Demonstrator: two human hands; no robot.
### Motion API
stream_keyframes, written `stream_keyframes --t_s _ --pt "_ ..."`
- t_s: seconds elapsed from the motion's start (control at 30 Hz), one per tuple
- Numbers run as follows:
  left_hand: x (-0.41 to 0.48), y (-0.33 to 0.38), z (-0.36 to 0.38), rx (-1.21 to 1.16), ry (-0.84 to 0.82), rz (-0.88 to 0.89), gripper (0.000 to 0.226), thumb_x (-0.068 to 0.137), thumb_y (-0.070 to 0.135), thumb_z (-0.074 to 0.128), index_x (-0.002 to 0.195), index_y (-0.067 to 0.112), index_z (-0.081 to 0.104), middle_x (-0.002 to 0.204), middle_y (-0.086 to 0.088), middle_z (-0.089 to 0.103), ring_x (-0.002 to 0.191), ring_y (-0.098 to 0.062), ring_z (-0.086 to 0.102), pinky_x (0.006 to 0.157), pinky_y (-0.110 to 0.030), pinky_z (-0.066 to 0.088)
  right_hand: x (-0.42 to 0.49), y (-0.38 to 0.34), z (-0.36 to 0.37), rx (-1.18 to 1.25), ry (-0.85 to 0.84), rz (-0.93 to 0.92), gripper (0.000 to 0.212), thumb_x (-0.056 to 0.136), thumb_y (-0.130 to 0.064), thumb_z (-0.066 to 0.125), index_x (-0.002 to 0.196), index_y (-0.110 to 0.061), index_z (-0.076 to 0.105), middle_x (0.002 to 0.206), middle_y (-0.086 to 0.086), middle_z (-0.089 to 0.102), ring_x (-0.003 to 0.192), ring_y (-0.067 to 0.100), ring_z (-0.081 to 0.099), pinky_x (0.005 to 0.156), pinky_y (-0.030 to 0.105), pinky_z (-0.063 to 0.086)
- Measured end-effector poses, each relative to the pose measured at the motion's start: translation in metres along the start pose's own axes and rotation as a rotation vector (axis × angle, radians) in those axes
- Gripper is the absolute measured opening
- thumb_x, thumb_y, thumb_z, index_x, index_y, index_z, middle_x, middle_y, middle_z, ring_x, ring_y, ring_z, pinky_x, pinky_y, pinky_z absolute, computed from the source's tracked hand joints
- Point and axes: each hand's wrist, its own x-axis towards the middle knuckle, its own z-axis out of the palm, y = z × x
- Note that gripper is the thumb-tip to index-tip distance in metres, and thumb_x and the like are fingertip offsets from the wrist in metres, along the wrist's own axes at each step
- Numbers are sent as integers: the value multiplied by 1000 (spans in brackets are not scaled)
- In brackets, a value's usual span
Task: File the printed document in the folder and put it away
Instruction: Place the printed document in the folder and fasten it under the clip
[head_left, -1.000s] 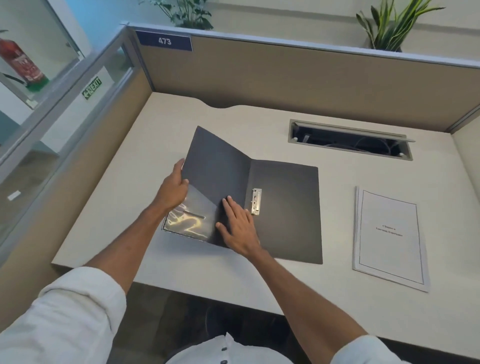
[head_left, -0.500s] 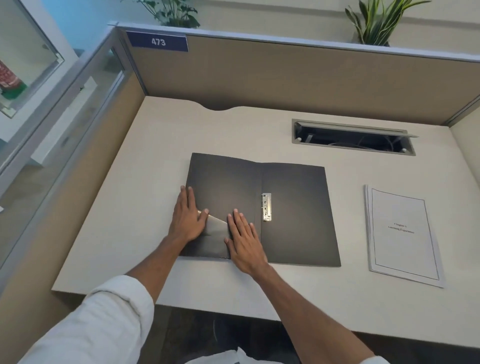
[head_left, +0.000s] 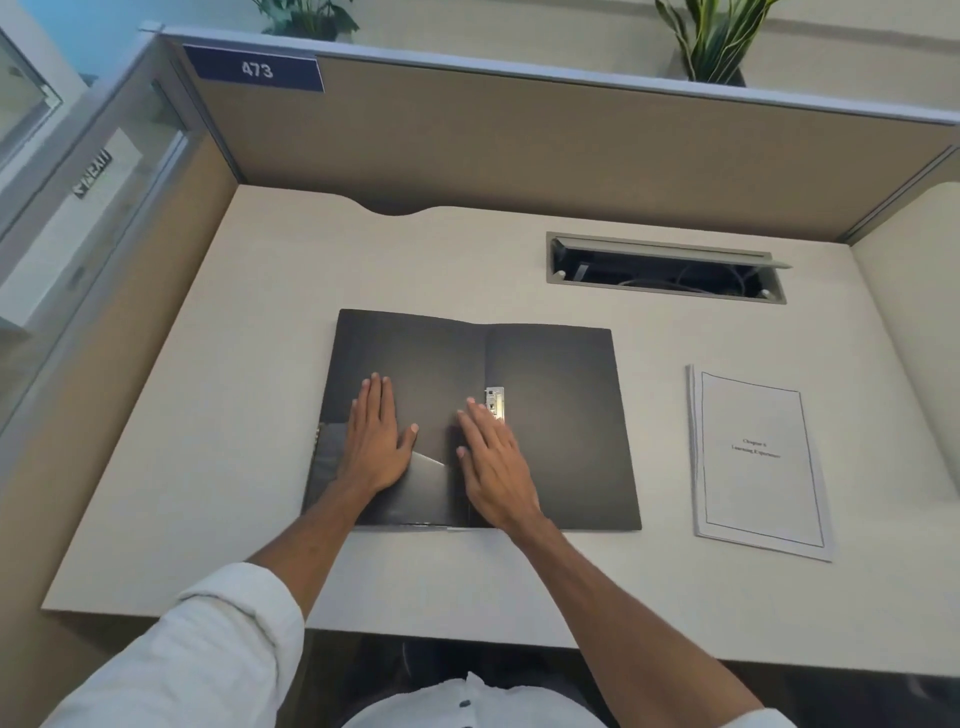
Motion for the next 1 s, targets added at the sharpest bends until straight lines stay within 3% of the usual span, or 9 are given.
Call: stream_keyframes --t_s 0.2,0.4,0.77,1.0 --pt "13 46 10 19 -6 97 86 116 40 44 175 5 -7 185 -11 -15 174 -27 -13 143 -45 -1 5 63 -37 -101 1 146 60 118 -27 31 176 -20 18 185 -2 6 173 17 8 141 44 7" --pt "25 85 17 13 -56 200 91 114 44 49 176 8 -6 186 -7 -13 174 -23 -15 143 -46 -2 3 97 -46 -139 -91 141 68 118 -38 31 177 -22 4 186 -2 -6 174 17 -1 141 48 7" --pt "33 104 24 74 -222 156 96 114 44 52 175 10 -13 184 -8 -20 173 -25 -16 143 -46 -2 3 113 -46 -133 -231 132 73 118 -49 28 177 -24 -6 184 1 -16 174 21 -10 141 53 4" --pt "32 102 27 176 -264 142 92 114 58 37 175 15 -18 182 -10 -28 172 -26 -20 143 -50 -1 5 109 -43 -112 -243 164 72 118 -46 26 176 -24 -10 184 0 -20 173 20 -14 140 57 1"
